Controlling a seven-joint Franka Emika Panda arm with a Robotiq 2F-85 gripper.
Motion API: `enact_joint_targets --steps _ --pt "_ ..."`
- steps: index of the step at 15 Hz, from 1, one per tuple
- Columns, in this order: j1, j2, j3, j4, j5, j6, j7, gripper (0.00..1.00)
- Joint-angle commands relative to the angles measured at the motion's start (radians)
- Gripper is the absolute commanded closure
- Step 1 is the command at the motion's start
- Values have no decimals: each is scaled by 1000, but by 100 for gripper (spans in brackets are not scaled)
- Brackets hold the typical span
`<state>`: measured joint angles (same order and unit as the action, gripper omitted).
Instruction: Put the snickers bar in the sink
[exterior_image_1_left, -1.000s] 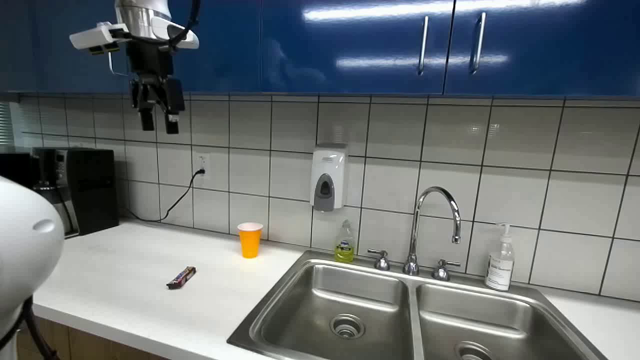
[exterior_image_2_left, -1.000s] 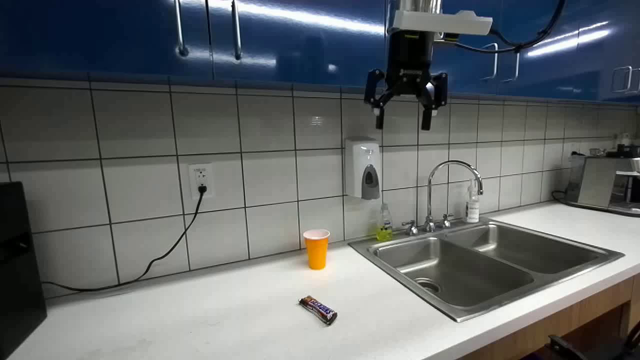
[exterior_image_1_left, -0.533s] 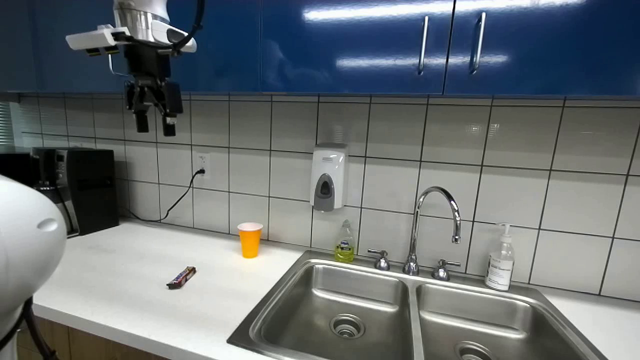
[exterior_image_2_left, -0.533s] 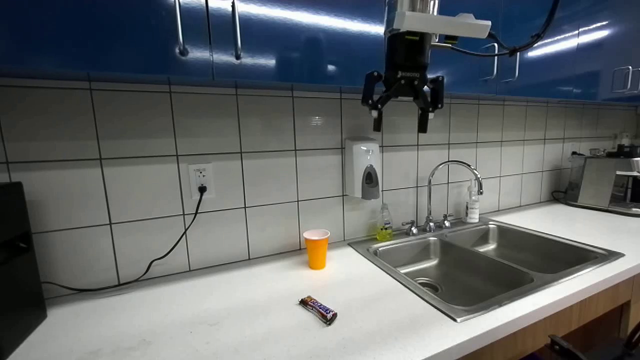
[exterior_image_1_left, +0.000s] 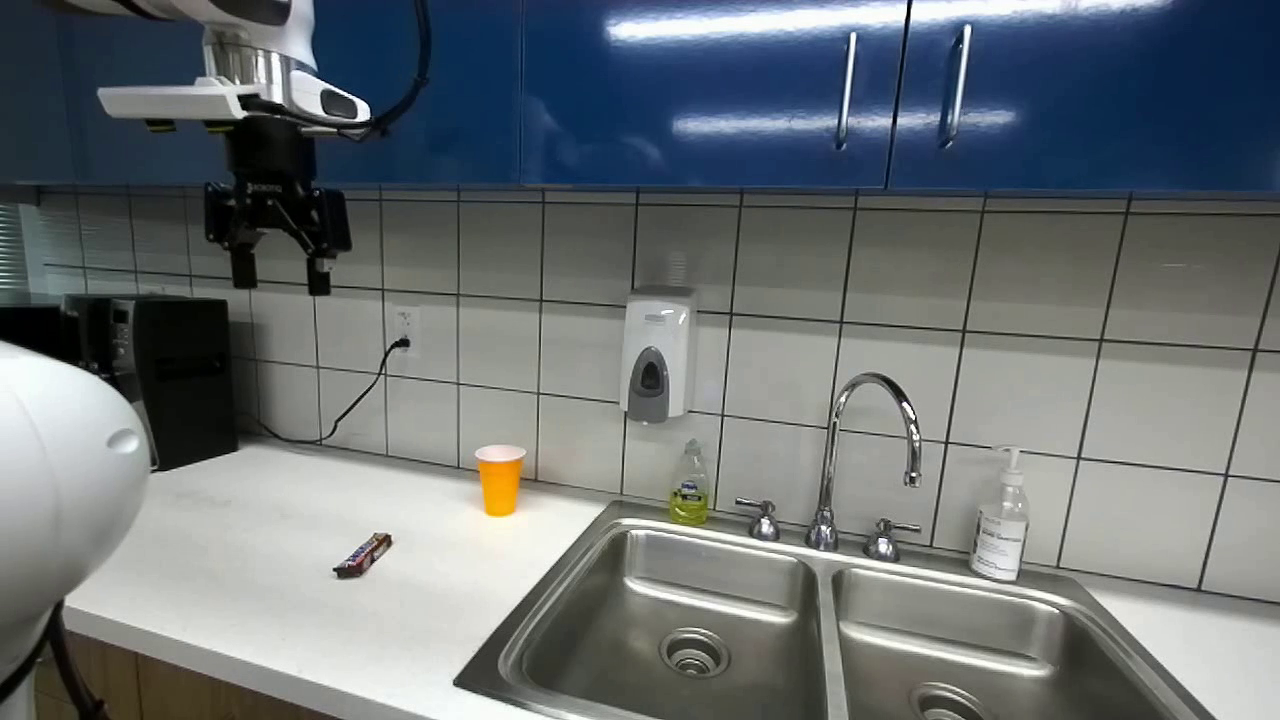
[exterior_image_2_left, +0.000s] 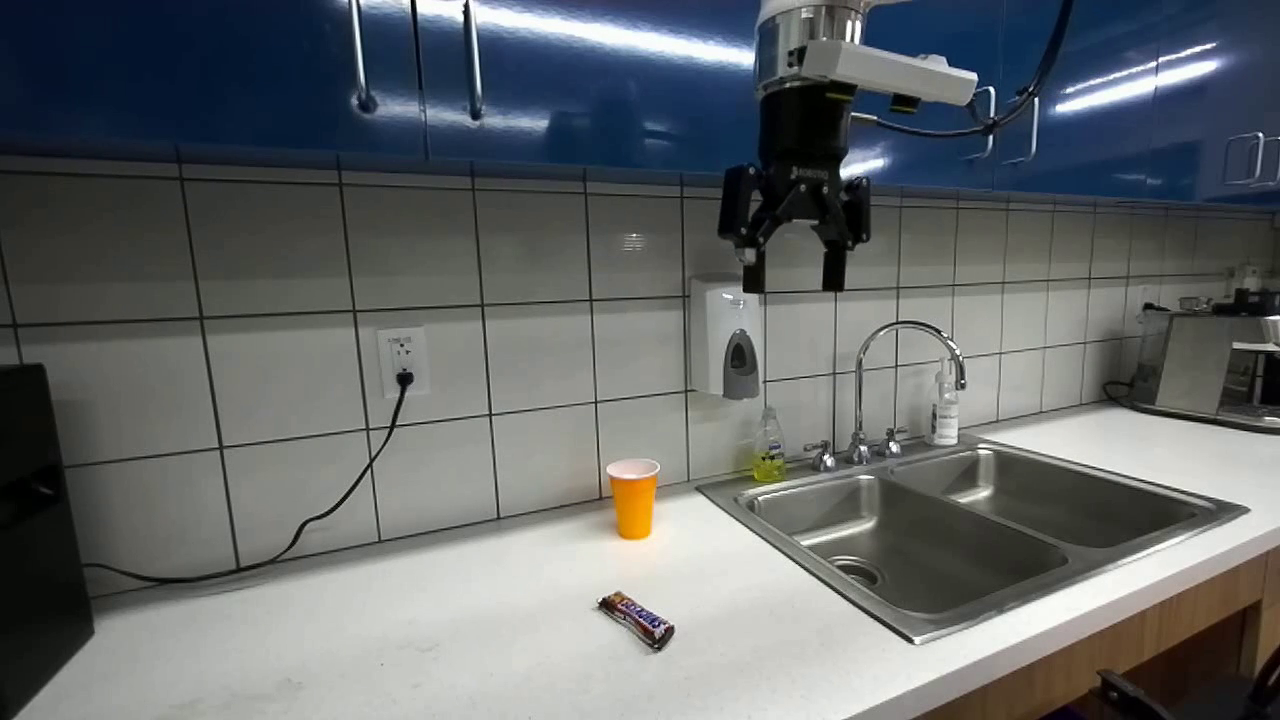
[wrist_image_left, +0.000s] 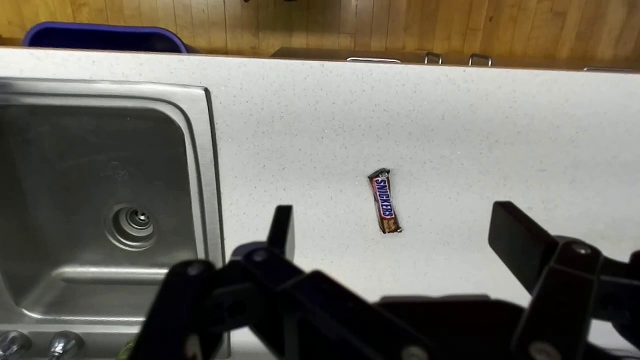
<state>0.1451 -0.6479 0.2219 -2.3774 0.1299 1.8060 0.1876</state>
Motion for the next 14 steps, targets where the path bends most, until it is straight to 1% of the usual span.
enact_joint_targets --steps 1,7,14 --pt "19 0 6 -34 -21 42 -38 0" --pt "32 37 15 -106 -13 149 -17 0" --pt "52 146 31 -170 -21 304 -17 0"
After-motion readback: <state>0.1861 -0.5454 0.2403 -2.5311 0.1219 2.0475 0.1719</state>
